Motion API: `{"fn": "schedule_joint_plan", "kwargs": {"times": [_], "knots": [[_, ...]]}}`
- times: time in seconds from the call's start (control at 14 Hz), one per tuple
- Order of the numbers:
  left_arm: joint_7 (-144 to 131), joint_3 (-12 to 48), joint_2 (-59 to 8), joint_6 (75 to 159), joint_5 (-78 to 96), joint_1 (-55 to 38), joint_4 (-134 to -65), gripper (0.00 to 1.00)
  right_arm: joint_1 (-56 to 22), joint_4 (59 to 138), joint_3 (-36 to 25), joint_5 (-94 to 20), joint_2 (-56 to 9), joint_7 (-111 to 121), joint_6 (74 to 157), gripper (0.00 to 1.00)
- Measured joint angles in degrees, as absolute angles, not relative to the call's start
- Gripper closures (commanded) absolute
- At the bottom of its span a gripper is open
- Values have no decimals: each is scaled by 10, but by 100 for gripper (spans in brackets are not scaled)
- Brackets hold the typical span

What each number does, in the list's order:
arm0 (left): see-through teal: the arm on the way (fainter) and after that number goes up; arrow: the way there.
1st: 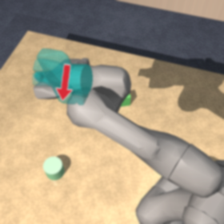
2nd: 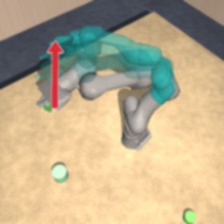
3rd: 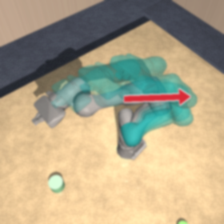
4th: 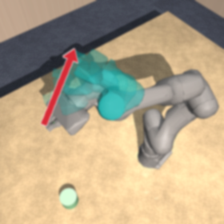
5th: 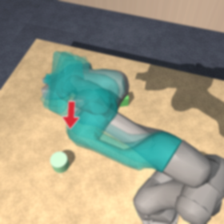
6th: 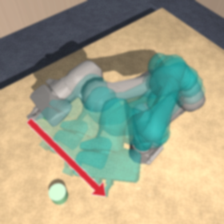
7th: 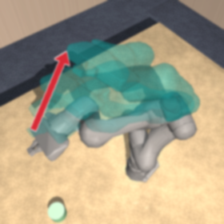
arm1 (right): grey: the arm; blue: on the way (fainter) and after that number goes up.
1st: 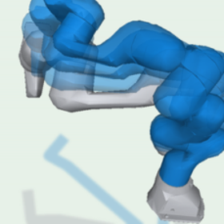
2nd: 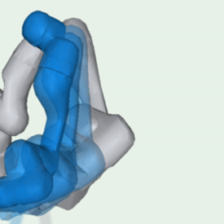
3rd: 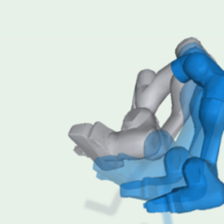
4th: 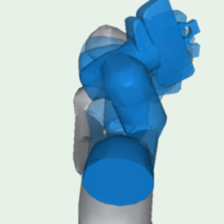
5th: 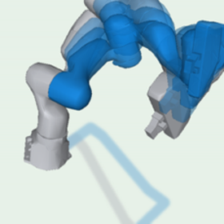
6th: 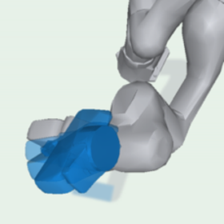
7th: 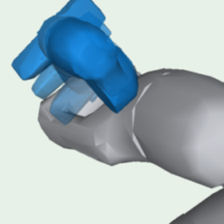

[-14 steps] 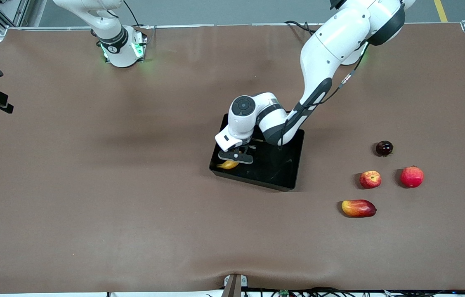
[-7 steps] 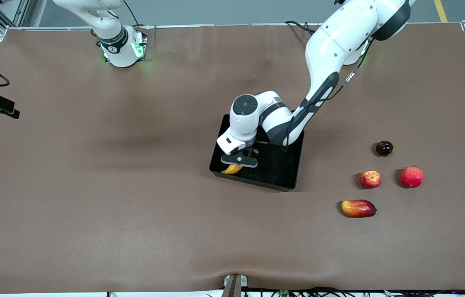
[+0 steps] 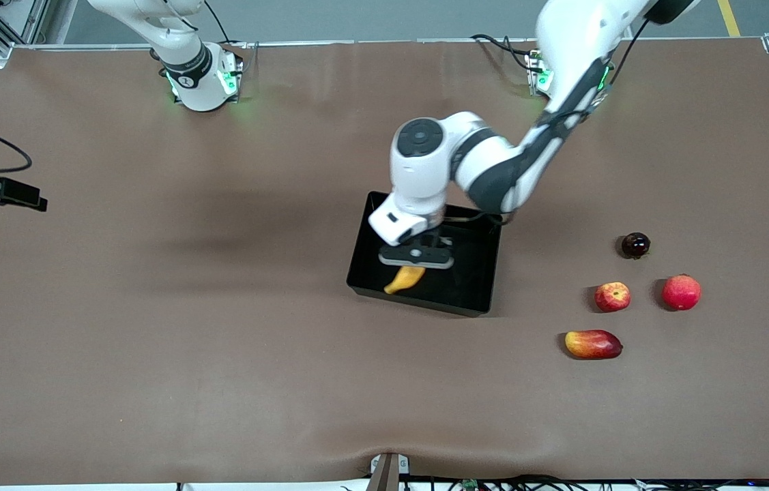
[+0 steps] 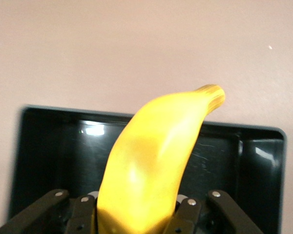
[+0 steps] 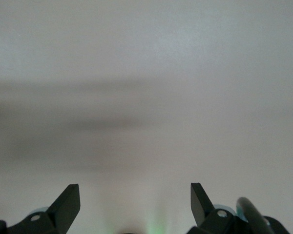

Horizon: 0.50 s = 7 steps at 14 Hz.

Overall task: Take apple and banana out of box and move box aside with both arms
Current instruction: 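Lift the banana out of the box and carry it toward the mango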

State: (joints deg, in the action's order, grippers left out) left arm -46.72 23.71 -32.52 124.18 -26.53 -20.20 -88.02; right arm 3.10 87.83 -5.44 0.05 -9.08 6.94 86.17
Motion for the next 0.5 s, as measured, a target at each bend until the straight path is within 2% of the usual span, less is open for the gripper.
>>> {"fn": "schedule_joint_plan", "kwargs": {"times": [0.14, 0.5], "knots": [[-424, 236, -300, 1226, -253, -164, -880, 100, 35, 878, -54, 8, -117, 69, 868, 0], [-339, 234, -278, 1215, -252, -71, -880, 100, 50, 879, -55, 38, -182, 69, 947, 0]]}}
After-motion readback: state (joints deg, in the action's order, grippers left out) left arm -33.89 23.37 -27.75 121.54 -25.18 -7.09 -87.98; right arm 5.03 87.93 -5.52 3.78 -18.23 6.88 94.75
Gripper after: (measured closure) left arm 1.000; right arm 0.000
